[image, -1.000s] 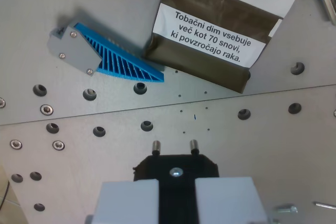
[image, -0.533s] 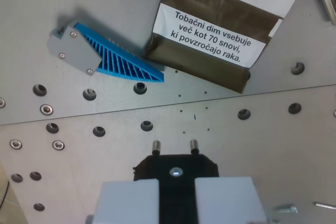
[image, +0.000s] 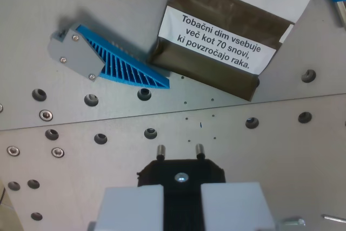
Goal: Move above the white socket
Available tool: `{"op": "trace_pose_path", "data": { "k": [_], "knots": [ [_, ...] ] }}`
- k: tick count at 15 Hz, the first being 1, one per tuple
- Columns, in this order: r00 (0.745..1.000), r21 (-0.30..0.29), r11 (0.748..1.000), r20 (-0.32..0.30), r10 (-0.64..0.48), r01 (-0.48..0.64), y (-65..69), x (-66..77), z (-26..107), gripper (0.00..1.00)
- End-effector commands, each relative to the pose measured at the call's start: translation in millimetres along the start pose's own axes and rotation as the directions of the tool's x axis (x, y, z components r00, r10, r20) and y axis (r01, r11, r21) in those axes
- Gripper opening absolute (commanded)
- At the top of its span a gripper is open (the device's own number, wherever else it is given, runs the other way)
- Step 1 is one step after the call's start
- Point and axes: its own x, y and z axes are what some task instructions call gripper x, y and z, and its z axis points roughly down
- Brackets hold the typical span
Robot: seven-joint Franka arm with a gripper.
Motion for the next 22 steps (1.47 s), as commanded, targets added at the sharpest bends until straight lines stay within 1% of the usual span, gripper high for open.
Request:
{"op": "trace_pose_path", "data": {
  "k": [1, 5, 9, 18, 22],
  "knots": [
    [0.998, 0.007, 0.998, -0.021, -0.063, 0.063, -2.9, 7.0, 8.7, 0.0],
    [0.995, 0.009, 0.995, -0.021, -0.102, 0.102, -6.1, 14.4, 20.8, 0.0],
    [0.989, 0.012, 0.989, -0.015, -0.145, 0.146, -9.7, 23.4, 35.9, 0.0],
    [0.969, 0.021, 0.969, 0.001, -0.247, 0.247, -20.4, 47.8, 76.8, 0.0],
    [0.958, 0.025, 0.957, -0.002, -0.288, 0.288, -25.0, 59.1, 96.3, 0.0]
  ]
}}
